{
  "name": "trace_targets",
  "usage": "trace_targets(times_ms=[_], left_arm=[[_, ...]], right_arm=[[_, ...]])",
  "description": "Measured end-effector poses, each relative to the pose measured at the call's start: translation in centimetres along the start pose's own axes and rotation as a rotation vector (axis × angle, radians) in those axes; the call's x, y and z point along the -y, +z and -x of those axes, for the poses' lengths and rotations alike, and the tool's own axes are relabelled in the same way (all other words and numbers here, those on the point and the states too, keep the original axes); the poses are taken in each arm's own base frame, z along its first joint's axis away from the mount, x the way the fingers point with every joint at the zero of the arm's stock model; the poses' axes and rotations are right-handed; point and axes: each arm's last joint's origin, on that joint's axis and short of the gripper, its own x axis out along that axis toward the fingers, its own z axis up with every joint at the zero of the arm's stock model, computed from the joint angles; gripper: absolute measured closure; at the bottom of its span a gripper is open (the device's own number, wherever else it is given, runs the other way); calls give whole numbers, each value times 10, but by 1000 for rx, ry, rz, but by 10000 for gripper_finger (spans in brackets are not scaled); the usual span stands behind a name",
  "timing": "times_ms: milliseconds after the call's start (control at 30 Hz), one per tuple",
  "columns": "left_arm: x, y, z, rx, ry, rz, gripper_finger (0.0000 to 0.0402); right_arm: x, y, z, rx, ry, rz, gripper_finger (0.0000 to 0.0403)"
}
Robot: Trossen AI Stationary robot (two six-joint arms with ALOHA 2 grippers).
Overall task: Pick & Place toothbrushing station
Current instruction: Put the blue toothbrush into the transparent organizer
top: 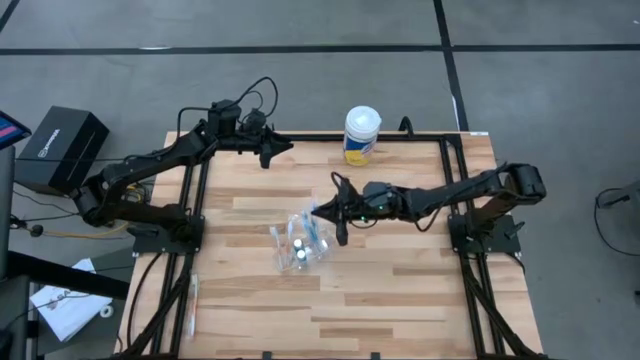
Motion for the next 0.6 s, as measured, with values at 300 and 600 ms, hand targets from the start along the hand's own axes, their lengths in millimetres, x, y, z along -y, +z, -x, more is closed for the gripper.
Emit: trace_targets(times_ms=[300,600], left_arm=[[0,0,0,5,17,-1,271],[-1,0,0,10,35,-27,271]], right_arm=[[-5,-11,-1,-78,3,19,403],[-3,-16,0,-141,-14,53,403]])
